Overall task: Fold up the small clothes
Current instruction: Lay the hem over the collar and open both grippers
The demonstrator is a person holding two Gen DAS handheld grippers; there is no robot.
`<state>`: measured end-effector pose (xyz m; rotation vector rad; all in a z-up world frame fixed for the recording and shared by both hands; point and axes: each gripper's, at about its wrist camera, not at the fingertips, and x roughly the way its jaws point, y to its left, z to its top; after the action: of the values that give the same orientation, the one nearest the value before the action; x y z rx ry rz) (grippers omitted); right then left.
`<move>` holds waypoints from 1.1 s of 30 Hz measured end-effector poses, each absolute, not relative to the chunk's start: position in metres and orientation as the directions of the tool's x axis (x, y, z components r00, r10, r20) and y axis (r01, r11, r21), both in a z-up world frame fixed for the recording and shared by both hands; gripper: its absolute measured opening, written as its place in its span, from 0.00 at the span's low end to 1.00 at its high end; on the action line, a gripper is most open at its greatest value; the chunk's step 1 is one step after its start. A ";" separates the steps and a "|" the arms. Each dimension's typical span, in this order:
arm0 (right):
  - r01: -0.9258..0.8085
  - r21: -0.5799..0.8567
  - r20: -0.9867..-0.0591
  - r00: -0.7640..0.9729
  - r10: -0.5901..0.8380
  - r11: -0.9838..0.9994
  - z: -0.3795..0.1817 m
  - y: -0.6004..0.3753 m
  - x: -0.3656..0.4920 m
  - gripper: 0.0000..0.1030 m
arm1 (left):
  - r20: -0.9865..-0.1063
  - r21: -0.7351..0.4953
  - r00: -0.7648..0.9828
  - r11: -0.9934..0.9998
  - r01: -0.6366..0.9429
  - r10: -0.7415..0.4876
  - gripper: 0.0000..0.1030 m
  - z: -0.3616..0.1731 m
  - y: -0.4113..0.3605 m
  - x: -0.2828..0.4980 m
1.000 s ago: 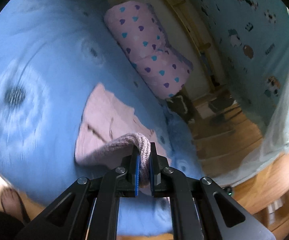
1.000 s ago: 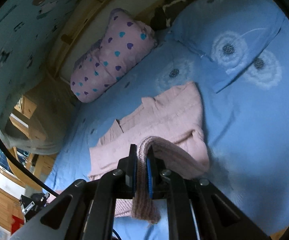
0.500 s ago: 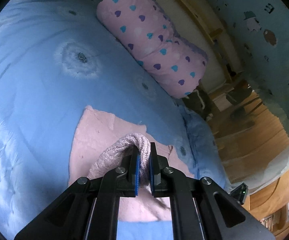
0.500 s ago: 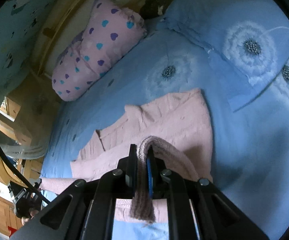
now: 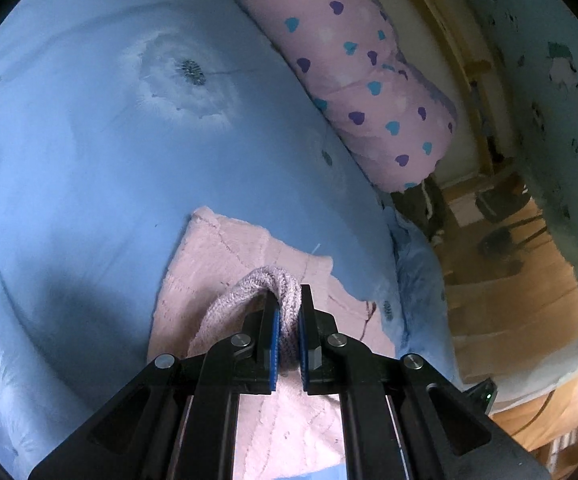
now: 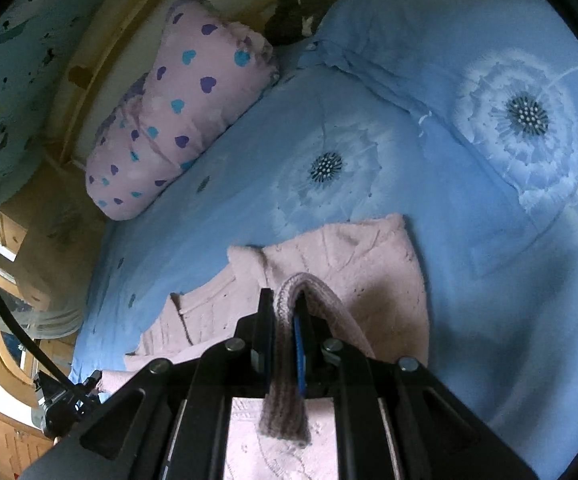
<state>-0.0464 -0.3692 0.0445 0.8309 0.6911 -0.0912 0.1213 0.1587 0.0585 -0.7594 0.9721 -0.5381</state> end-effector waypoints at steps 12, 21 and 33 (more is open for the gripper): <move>0.376 0.611 -0.643 0.749 0.160 0.697 0.031 -0.378 -0.030 0.08 | -0.569 -0.755 0.445 0.653 0.049 -0.691 0.00 0.045 0.145 0.148; 0.356 0.584 -0.639 0.756 0.143 0.730 0.032 -0.387 -0.001 0.08 | -0.562 -0.750 0.454 0.657 0.071 -0.691 0.00 0.044 0.127 0.172; 0.383 0.534 -0.682 0.722 0.116 0.754 0.018 -0.394 0.028 0.08 | -0.604 -0.728 0.462 0.686 0.011 -0.649 0.00 0.023 0.129 0.191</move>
<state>0.0282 -0.3944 0.0182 0.7171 0.7645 -0.1622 0.1910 0.1288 0.0226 -0.7248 1.0225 -0.4530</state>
